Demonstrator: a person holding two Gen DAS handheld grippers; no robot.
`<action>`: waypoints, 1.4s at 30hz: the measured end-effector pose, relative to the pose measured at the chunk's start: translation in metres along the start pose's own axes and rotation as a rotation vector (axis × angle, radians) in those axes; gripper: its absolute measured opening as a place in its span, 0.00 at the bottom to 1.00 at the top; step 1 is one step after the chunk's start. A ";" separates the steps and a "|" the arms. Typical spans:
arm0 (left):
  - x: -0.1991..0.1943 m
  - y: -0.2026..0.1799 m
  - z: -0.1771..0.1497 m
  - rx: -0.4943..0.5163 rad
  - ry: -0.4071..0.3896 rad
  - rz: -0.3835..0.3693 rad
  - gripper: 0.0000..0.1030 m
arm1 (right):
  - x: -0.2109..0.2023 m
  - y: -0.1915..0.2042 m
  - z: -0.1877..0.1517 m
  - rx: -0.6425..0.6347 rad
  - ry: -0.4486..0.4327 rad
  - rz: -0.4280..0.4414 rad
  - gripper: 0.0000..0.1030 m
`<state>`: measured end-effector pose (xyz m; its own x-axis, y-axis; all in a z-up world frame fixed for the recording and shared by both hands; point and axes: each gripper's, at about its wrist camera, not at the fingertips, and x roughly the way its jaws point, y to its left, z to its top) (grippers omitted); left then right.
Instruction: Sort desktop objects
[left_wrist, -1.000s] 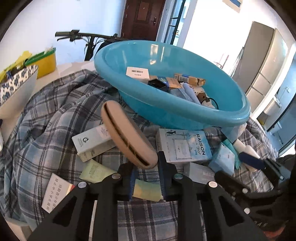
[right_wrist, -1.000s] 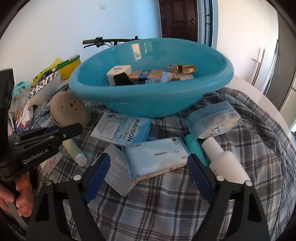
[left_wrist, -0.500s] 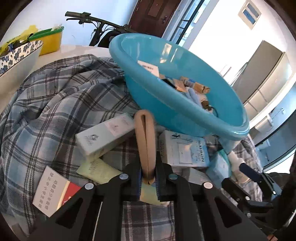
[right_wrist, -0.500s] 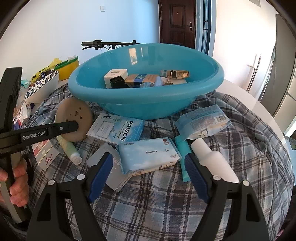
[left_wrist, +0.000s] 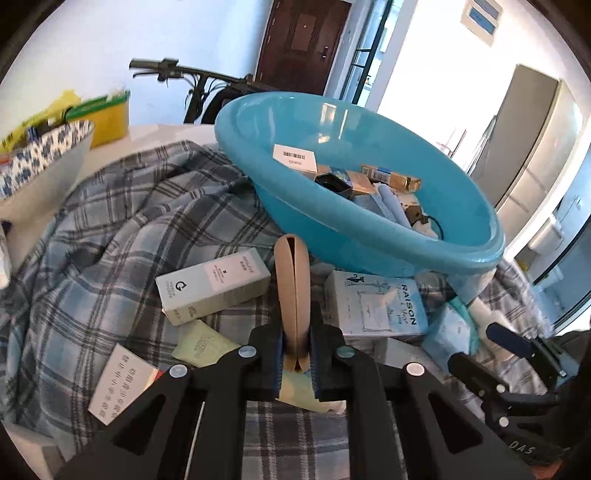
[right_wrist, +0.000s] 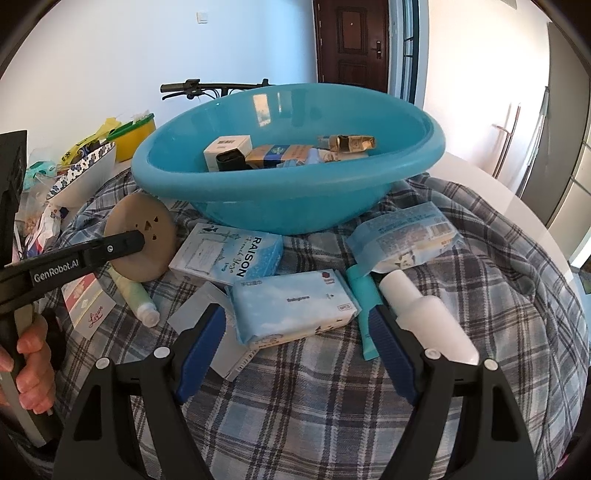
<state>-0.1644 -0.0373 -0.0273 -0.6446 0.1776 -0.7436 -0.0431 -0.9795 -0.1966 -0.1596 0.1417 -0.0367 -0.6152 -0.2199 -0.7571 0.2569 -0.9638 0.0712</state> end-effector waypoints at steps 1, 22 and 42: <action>0.000 -0.005 -0.001 0.021 -0.007 0.017 0.12 | 0.001 0.000 0.000 0.004 0.002 0.006 0.72; 0.023 -0.018 -0.008 0.066 0.013 0.099 0.11 | 0.016 -0.002 0.000 0.032 -0.010 0.010 0.59; -0.040 -0.024 -0.032 0.091 -0.055 0.020 0.10 | -0.039 -0.029 -0.046 0.045 -0.009 0.082 0.36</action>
<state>-0.1135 -0.0175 -0.0132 -0.6866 0.1552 -0.7102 -0.0976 -0.9878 -0.1215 -0.1090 0.1851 -0.0389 -0.6004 -0.2998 -0.7414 0.2734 -0.9481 0.1620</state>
